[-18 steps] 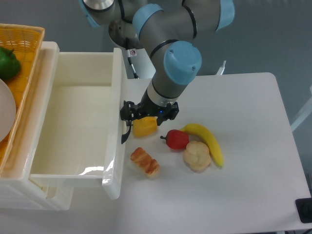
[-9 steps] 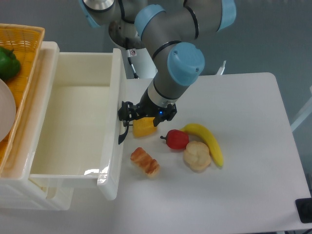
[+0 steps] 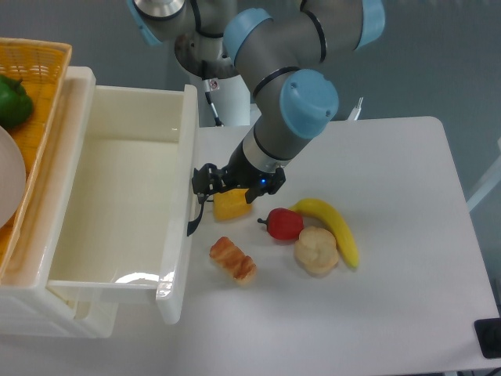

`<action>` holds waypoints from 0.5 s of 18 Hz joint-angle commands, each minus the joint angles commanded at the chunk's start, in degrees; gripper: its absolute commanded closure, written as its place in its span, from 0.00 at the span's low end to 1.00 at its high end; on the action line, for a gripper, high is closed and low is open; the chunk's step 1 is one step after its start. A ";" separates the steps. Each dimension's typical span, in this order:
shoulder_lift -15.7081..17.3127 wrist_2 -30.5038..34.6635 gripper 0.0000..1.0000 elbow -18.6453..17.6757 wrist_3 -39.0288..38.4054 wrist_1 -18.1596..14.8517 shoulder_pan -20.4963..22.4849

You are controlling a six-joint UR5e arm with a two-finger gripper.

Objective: Slide the top white drawer open

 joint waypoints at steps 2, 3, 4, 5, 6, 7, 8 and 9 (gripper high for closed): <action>0.35 0.17 0.00 0.00 0.00 0.17 0.52; 0.53 0.61 0.00 0.00 0.09 0.35 1.05; 0.79 0.88 0.00 0.00 0.09 0.53 1.75; 1.14 1.14 0.00 0.00 0.09 0.61 2.28; 1.14 1.23 0.00 0.44 0.09 0.62 2.81; 1.23 1.23 0.00 0.96 0.09 0.88 3.16; 1.23 1.23 0.00 1.31 0.26 1.75 3.69; 1.32 1.32 0.00 1.49 0.87 3.06 4.04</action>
